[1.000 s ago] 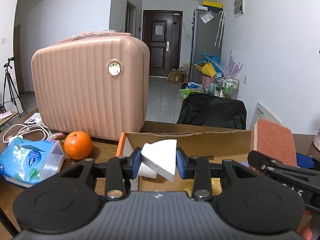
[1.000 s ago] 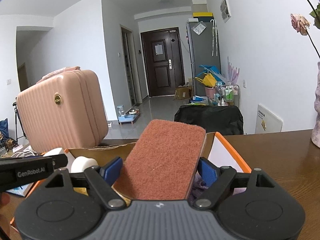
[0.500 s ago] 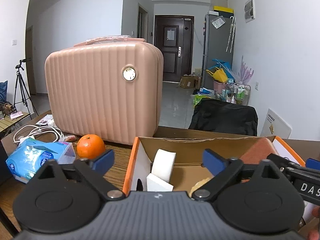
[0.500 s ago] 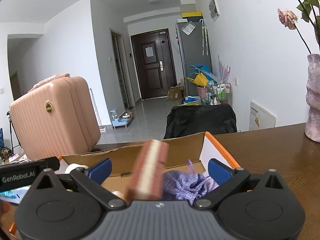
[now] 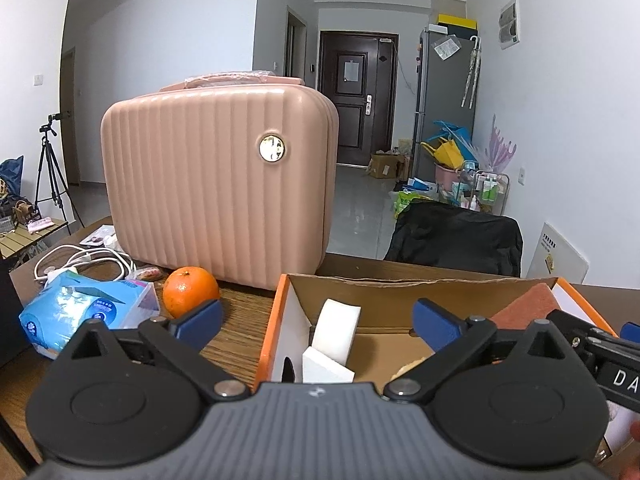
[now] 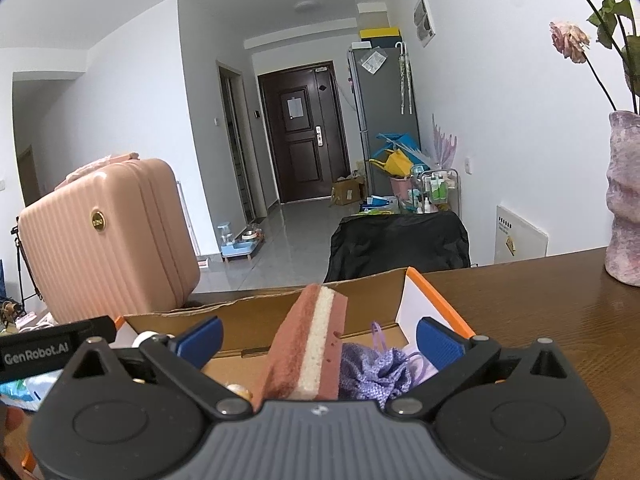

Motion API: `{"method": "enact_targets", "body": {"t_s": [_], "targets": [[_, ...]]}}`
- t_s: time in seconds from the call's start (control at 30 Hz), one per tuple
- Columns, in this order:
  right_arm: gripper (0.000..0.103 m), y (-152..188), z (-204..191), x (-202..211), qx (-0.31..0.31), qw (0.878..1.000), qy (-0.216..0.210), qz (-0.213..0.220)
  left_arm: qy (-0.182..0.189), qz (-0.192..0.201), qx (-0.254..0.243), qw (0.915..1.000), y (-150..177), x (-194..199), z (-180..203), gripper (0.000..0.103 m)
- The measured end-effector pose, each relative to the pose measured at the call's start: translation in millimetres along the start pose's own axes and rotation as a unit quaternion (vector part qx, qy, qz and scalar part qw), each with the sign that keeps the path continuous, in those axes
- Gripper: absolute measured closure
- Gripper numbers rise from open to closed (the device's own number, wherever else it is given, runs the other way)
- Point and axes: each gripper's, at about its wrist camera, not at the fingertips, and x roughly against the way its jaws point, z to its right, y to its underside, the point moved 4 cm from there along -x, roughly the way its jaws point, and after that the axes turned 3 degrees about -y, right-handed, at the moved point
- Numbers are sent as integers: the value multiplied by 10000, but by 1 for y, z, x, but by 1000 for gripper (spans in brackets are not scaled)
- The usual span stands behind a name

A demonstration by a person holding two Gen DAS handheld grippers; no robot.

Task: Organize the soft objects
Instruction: 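Lower both grippers into the box and open them to drop the items, then withdraw both grippers from the box back toward the table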

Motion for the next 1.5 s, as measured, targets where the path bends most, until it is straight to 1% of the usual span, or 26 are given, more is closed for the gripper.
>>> {"method": "enact_targets", "body": {"t_s": [0.2, 0.37, 0.63, 1.17, 1.5], "targets": [[0, 0, -4, 11, 71, 9999, 33, 101, -24, 65, 39, 10000, -1, 7, -3, 0], [0, 3, -7, 21, 159, 9998, 89, 98, -26, 96, 24, 9999, 2, 16, -5, 0], [0, 7, -10, 45, 366, 9990, 125, 224, 10, 182, -5, 9998, 8, 36, -9, 0], [0, 21, 0, 100, 591, 9970, 219, 450, 113, 184, -21, 9998, 28, 78, -24, 0], [0, 39, 11, 133, 611, 9964, 258, 524, 256, 136, -57, 9996, 46, 103, -32, 0]]}}
